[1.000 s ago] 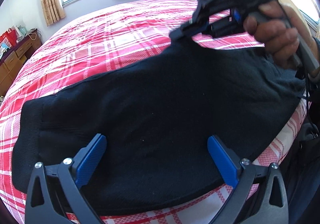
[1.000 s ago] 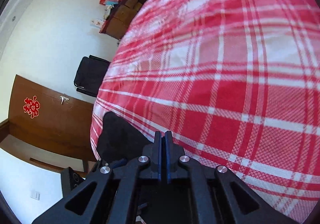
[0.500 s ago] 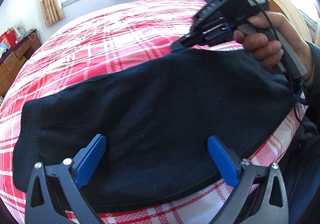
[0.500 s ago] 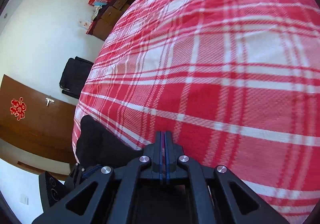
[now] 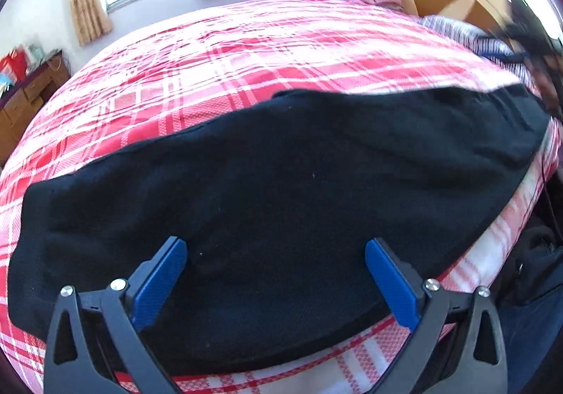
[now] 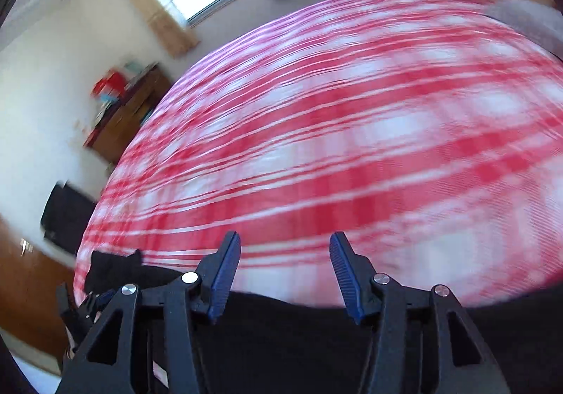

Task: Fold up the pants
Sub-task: 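Lower the right gripper onto the end of the black pants and close it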

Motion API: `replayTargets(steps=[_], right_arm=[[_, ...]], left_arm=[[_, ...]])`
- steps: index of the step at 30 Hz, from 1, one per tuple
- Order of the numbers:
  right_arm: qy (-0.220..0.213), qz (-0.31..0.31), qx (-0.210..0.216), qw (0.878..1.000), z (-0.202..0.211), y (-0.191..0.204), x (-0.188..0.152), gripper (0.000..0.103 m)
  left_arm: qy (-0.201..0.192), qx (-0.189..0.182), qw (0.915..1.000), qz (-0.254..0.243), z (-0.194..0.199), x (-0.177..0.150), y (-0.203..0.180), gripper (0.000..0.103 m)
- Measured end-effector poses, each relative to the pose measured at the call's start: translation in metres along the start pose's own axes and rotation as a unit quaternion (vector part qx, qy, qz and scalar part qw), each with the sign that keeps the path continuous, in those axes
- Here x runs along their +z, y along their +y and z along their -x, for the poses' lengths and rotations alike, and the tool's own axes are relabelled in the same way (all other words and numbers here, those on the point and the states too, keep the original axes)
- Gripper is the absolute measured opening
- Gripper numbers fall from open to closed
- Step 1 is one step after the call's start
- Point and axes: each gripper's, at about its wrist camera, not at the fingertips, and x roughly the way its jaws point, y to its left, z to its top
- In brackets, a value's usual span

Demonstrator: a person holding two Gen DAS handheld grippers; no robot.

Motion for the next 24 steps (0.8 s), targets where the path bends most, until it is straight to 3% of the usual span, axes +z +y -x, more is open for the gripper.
replayTargets(steps=[5, 10, 17, 21, 24], right_arm=[[-0.05, -0.074, -0.064, 0.994, 0.083, -0.098, -0.028, 0.055], [-0.083, -0.107, -0.085, 0.987, 0.132, -0.143, -0.053, 0.055], [-0.104, -0.13, -0.103, 0.981, 0.154, -0.173, -0.076, 0.055], [-0.104, -0.117, -0.13, 0.979, 0.16, -0.176, -0.079, 0.055], [-0.096, -0.124, -0.109, 0.982, 0.16, -0.183, -0.085, 0.055]], left_arm=[[-0.018, -0.025, 0.9995, 0.009, 0.006, 0.022, -0.015, 0.103], [-0.022, -0.032, 0.9987, -0.035, -0.004, 0.044, -0.05, 0.103], [-0.031, -0.038, 0.9984, -0.027, -0.017, 0.077, -0.083, 0.103], [-0.028, -0.017, 0.9988, -0.036, -0.022, 0.077, -0.101, 0.103], [-0.023, 0.005, 0.9991, -0.036, -0.028, 0.072, -0.102, 0.103]])
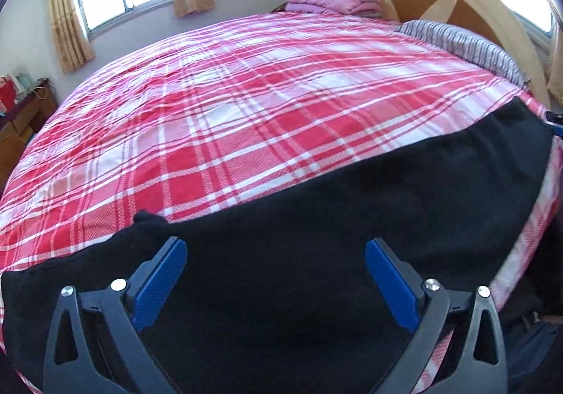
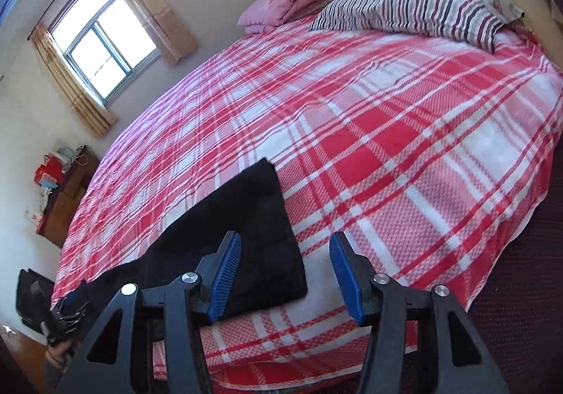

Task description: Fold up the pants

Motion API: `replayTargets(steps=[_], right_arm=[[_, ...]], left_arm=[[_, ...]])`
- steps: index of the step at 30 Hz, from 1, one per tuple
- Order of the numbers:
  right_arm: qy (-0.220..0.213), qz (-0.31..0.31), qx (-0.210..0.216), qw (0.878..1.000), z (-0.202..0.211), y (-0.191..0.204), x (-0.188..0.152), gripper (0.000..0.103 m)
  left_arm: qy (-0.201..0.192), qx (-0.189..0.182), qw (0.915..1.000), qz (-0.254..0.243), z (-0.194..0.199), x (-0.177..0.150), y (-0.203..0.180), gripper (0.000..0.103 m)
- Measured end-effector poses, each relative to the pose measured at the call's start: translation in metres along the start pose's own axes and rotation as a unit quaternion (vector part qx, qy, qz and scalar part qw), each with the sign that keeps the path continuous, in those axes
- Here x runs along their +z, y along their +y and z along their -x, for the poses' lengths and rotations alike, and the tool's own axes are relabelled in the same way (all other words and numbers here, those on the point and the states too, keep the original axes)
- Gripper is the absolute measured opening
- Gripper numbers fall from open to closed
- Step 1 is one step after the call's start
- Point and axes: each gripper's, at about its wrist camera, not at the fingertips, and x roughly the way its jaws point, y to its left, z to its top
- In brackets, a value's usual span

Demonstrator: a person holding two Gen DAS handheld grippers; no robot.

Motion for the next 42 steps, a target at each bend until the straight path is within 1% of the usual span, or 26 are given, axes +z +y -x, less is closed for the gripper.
replayTargets(steps=[1, 3, 4, 5, 6, 7, 8, 10, 11, 12, 13, 15, 19, 22, 25, 27, 28, 32, 33, 34, 37, 42], right_arm=[[0.001, -0.006, 0.007, 1.0, -0.001, -0.003, -0.001, 0.054], [-0.004, -0.004, 0.006, 1.0, -0.004, -0.003, -0.004, 0.052], [-0.006, -0.002, 0.007, 1.0, -0.004, -0.003, -0.005, 0.047], [-0.003, -0.002, 0.018, 1.0, -0.004, -0.002, -0.005, 0.042], [0.004, -0.005, 0.039, 0.999, -0.006, -0.001, -0.006, 0.039], [0.006, -0.005, 0.057, 0.998, -0.006, 0.001, -0.007, 0.039], [0.004, 0.001, 0.058, 0.998, -0.007, 0.004, -0.008, 0.039], [-0.009, 0.019, 0.026, 0.999, -0.005, 0.009, -0.008, 0.039], [-0.017, 0.016, 0.015, 1.0, -0.004, 0.006, -0.007, 0.039], [-0.019, 0.007, 0.015, 1.0, -0.005, 0.002, -0.006, 0.039], [-0.019, -0.006, 0.017, 1.0, -0.007, -0.005, -0.005, 0.039], [-0.021, -0.029, 0.043, 0.998, -0.009, -0.016, -0.003, 0.039], [-0.01, -0.035, 0.071, 0.997, -0.015, -0.019, 0.002, 0.039], [-0.008, -0.019, 0.065, 0.998, -0.025, -0.012, 0.005, 0.039], [-0.006, -0.006, 0.06, 0.998, -0.025, -0.006, 0.004, 0.039], [-0.003, -0.005, 0.064, 0.998, -0.025, -0.005, 0.003, 0.03], [0.002, -0.01, 0.07, 0.997, -0.027, -0.006, 0.002, 0.021], [0.004, -0.027, 0.101, 0.995, -0.028, -0.013, 0.001, 0.013], [0.0, -0.033, 0.113, 0.993, -0.026, -0.014, 0.001, 0.013], [-0.007, -0.032, 0.117, 0.993, -0.023, -0.013, 0.0, 0.012], [-0.029, -0.005, 0.115, 0.993, -0.01, 0.005, -0.001, 0.012], [-0.052, 0.055, 0.121, 0.99, 0.007, 0.057, -0.007, 0.012]], left_arm=[[0.01, -0.002, 0.9999, 0.007, -0.005, -0.003, 0.003, 0.103], [0.031, 0.004, 0.9995, 0.011, -0.015, -0.01, 0.007, 0.103], [0.026, -0.002, 0.9995, 0.015, -0.015, -0.012, 0.01, 0.103], [0.024, -0.003, 0.9995, 0.02, -0.014, -0.012, 0.012, 0.103], [0.027, -0.001, 0.9994, 0.023, -0.014, -0.012, 0.014, 0.103], [0.028, -0.003, 0.9993, 0.027, -0.014, -0.012, 0.018, 0.103], [0.028, -0.006, 0.9991, 0.03, -0.015, -0.013, 0.019, 0.103], [0.025, -0.008, 0.999, 0.035, -0.014, -0.015, 0.022, 0.103], [0.024, -0.007, 0.999, 0.037, -0.014, -0.015, 0.022, 0.103], [0.022, -0.007, 0.999, 0.039, -0.013, -0.015, 0.021, 0.103], [0.02, -0.005, 0.999, 0.038, -0.013, -0.016, 0.02, 0.103], [0.019, -0.002, 0.9991, 0.038, -0.014, -0.015, 0.019, 0.103], [0.017, -0.003, 0.9991, 0.039, -0.014, -0.016, 0.019, 0.103], [0.016, -0.003, 0.9992, 0.037, -0.014, -0.016, 0.019, 0.103], [0.018, -0.005, 0.9992, 0.037, -0.013, -0.017, 0.019, 0.103], [0.019, -0.006, 0.9992, 0.036, -0.013, -0.017, 0.019, 0.103], [0.019, -0.006, 0.9992, 0.035, -0.012, -0.017, 0.018, 0.103], [0.018, -0.009, 0.9993, 0.033, -0.012, -0.018, 0.018, 0.103], [0.018, -0.009, 0.9993, 0.032, -0.012, -0.018, 0.018, 0.103], [0.018, -0.009, 0.9993, 0.032, -0.013, -0.018, 0.018, 0.103], [0.017, -0.011, 0.9992, 0.033, -0.012, -0.018, 0.019, 0.103], [0.019, -0.011, 0.9989, 0.041, -0.01, -0.017, 0.018, 0.103]])
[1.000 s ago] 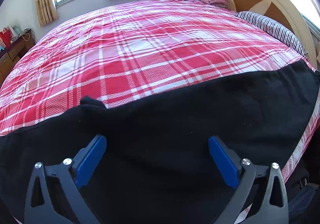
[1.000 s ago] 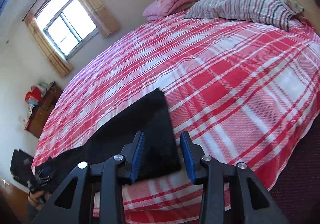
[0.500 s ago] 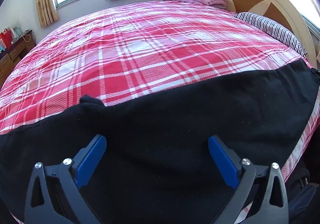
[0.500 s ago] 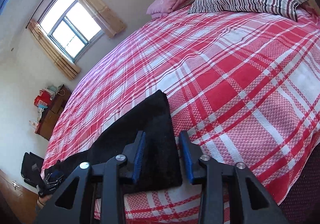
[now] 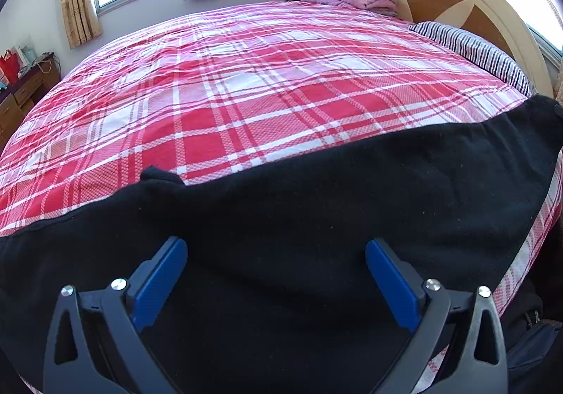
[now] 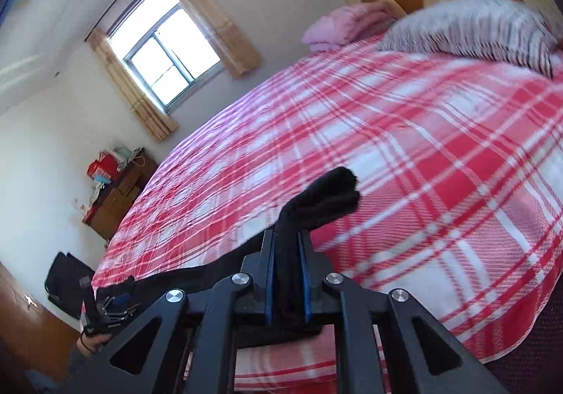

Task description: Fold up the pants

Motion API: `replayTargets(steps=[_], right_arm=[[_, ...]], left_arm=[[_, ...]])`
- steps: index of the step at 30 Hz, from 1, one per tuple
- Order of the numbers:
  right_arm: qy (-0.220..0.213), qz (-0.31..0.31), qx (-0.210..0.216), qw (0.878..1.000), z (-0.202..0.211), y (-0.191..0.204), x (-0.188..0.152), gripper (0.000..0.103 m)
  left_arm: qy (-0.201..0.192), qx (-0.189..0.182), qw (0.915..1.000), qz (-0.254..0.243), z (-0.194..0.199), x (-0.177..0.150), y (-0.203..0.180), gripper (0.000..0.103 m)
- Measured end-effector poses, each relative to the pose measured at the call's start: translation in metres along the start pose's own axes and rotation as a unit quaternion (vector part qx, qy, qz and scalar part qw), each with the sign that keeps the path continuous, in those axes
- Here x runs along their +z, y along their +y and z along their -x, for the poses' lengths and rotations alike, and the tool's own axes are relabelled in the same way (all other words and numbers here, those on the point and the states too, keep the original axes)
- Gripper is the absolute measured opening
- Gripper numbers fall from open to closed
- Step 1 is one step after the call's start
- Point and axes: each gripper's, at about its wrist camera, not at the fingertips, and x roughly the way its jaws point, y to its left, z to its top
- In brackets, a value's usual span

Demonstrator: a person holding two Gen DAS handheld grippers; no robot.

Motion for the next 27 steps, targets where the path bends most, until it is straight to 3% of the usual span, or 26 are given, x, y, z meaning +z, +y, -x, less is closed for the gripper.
replayTargets(steps=[12, 27], right_arm=[[0.046, 0.113, 0.069, 0.99, -0.043, 0.124, -0.017, 0.012], [0.14, 0.206, 0.131, 0.96, -0.133, 0.235, -0.078, 0.012]], left_arm=[[-0.027, -0.012, 0.9995, 0.011, 0.025, 0.011, -0.003, 0.103], [-0.034, -0.042, 0.9981, 0.029, 0.027, 0.012, -0.005, 0.103]])
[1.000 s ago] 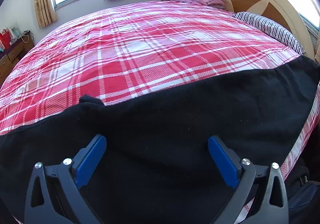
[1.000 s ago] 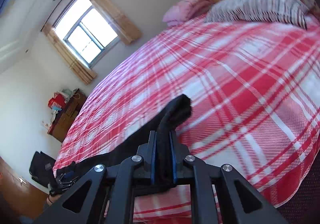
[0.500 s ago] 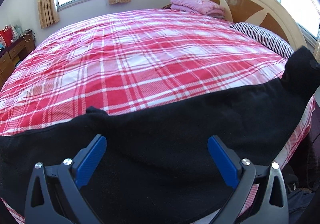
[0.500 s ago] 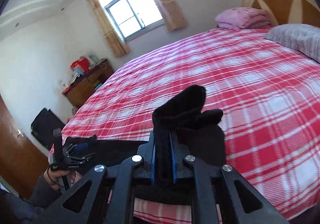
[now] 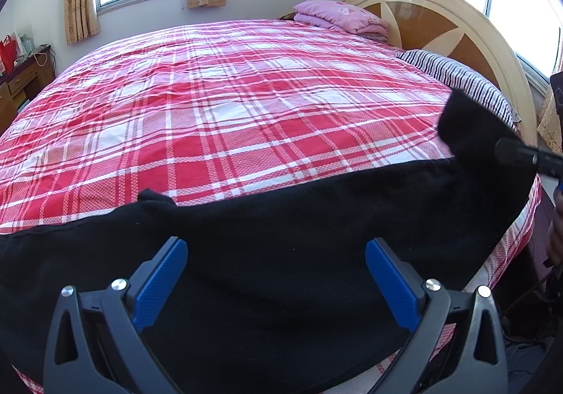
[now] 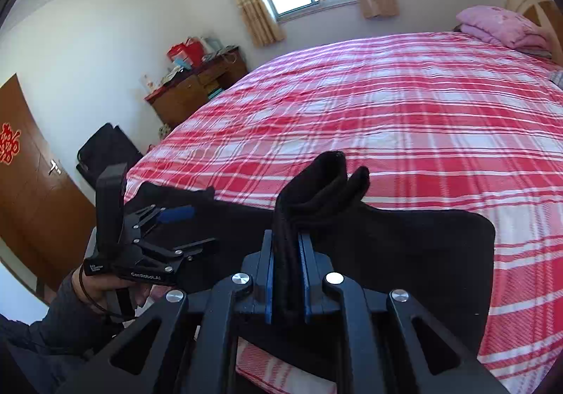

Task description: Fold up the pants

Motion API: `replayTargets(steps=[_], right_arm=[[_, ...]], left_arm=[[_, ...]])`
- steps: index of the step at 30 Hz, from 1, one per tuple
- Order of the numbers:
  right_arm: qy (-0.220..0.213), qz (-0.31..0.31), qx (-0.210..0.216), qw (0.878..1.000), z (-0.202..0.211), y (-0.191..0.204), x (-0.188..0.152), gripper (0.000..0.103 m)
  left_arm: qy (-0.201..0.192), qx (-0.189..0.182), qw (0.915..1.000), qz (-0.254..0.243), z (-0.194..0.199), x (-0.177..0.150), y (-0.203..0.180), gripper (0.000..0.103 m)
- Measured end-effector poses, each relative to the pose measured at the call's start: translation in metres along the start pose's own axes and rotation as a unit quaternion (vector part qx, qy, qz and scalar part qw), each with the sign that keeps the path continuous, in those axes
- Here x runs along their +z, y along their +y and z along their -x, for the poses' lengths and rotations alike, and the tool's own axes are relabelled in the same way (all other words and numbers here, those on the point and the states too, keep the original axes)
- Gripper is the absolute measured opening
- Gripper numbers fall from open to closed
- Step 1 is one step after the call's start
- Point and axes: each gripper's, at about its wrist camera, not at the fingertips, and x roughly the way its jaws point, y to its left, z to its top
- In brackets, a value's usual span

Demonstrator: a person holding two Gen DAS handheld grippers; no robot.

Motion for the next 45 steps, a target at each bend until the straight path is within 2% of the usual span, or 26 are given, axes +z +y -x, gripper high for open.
replayTargets(steps=[6, 14, 19, 21, 22, 23, 25, 26, 29, 32, 35, 37, 39, 41, 43, 45], right_arm=[[0.022, 0.024, 0.017, 0.999, -0.028, 0.027, -0.002, 0.012], [0.046, 0.033, 0.023, 0.998, -0.06, 0.038, -0.005, 0.012], [0.077, 0.042, 0.036, 0.996, -0.087, 0.045, -0.014, 0.012], [0.102, 0.04, 0.037, 0.993, -0.099, 0.044, -0.02, 0.013], [0.116, 0.036, 0.037, 0.992, -0.105, 0.041, -0.023, 0.016], [0.128, 0.034, 0.042, 0.99, -0.109, 0.04, -0.026, 0.025], [0.133, 0.038, 0.044, 0.989, -0.105, 0.038, -0.028, 0.039], [0.129, 0.046, 0.04, 0.99, -0.097, 0.039, -0.028, 0.043], [0.105, 0.062, 0.03, 0.992, -0.065, 0.034, -0.023, 0.044], [0.078, 0.047, 0.005, 0.996, -0.03, 0.008, -0.022, 0.047], [0.048, 0.01, -0.028, 0.998, -0.007, -0.028, -0.024, 0.048], [0.015, -0.058, -0.053, 0.997, 0.009, -0.066, -0.026, 0.048], [-0.006, -0.116, -0.054, 0.992, 0.017, -0.094, -0.029, 0.048], [-0.025, -0.15, -0.058, 0.987, 0.023, -0.114, -0.029, 0.048], [-0.04, -0.166, -0.07, 0.983, 0.026, -0.125, -0.029, 0.049], [-0.042, -0.175, -0.064, 0.982, 0.024, -0.127, -0.03, 0.05]], left_arm=[[-0.002, 0.002, 0.9999, 0.013, 0.0, 0.001, 0.005, 0.103], [-0.003, 0.0, 0.9997, 0.024, -0.001, 0.0, 0.01, 0.103], [-0.003, 0.005, 0.9995, 0.031, -0.001, -0.001, 0.015, 0.103], [-0.003, 0.008, 0.9993, 0.036, -0.001, -0.001, 0.018, 0.103], [-0.004, 0.007, 0.9992, 0.04, -0.001, -0.001, 0.019, 0.103], [-0.004, 0.005, 0.9991, 0.043, -0.001, -0.001, 0.02, 0.103], [-0.005, -0.009, 0.9987, 0.051, -0.001, -0.001, 0.02, 0.103], [-0.006, -0.02, 0.9982, 0.056, -0.001, -0.001, 0.02, 0.103], [-0.004, -0.063, 0.9953, 0.073, -0.003, -0.001, 0.014, 0.103], [0.013, -0.105, 0.9912, 0.079, -0.013, -0.002, 0.0, 0.103], [0.038, -0.135, 0.9879, 0.067, -0.026, -0.002, -0.021, 0.089], [0.049, -0.117, 0.9913, 0.037, -0.032, 0.001, -0.036, 0.086], [0.05, -0.094, 0.9941, 0.018, -0.034, 0.002, -0.046, 0.081], [0.05, -0.079, 0.9955, 0.015, -0.036, 0.003, -0.046, 0.067], [0.048, -0.072, 0.9962, 0.016, -0.034, 0.003, -0.043, 0.03], [0.048, -0.09, 0.9943, 0.032, -0.032, 0.002, -0.037, 0.018]])
